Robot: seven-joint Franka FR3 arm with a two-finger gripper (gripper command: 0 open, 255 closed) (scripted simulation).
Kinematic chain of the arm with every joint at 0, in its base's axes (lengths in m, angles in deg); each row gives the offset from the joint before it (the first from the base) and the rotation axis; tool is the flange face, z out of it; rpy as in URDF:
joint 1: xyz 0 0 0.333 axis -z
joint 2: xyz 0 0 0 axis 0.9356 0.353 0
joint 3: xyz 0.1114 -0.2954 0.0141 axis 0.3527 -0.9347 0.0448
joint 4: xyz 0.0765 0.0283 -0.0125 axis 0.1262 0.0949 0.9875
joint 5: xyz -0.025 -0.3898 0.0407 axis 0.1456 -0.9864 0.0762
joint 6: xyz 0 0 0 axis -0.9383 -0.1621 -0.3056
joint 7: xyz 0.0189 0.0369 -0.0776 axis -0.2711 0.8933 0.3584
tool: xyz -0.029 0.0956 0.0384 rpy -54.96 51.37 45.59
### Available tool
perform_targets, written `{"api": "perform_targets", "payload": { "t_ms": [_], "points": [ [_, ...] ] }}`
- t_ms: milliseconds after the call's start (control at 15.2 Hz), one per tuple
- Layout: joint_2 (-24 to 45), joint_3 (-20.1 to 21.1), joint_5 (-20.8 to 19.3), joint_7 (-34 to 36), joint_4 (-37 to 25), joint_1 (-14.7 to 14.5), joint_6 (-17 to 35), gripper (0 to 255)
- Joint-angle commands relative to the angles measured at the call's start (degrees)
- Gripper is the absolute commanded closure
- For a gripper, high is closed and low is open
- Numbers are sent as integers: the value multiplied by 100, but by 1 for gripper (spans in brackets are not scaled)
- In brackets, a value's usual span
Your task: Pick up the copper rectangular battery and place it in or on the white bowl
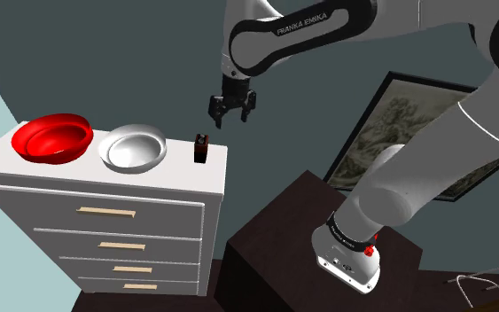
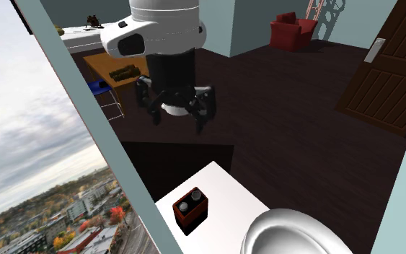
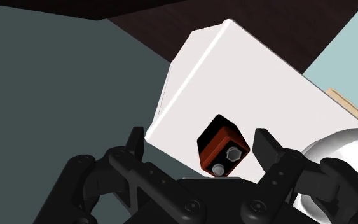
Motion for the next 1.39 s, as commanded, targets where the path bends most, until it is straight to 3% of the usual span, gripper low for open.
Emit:
{"api": "perform_targets", "payload": {
  "t_ms": [0,528,990,1320],
  "points": [
    [455,67,-38,181,-190,-6,271,0],
    [2155,217,-328,931,-1117,-134,1029,0],
    [2498,189,-416,992,-957,-152,1527,0],
    [2529,186,-425,998,-946,-154,1568,0]
  ]
}}
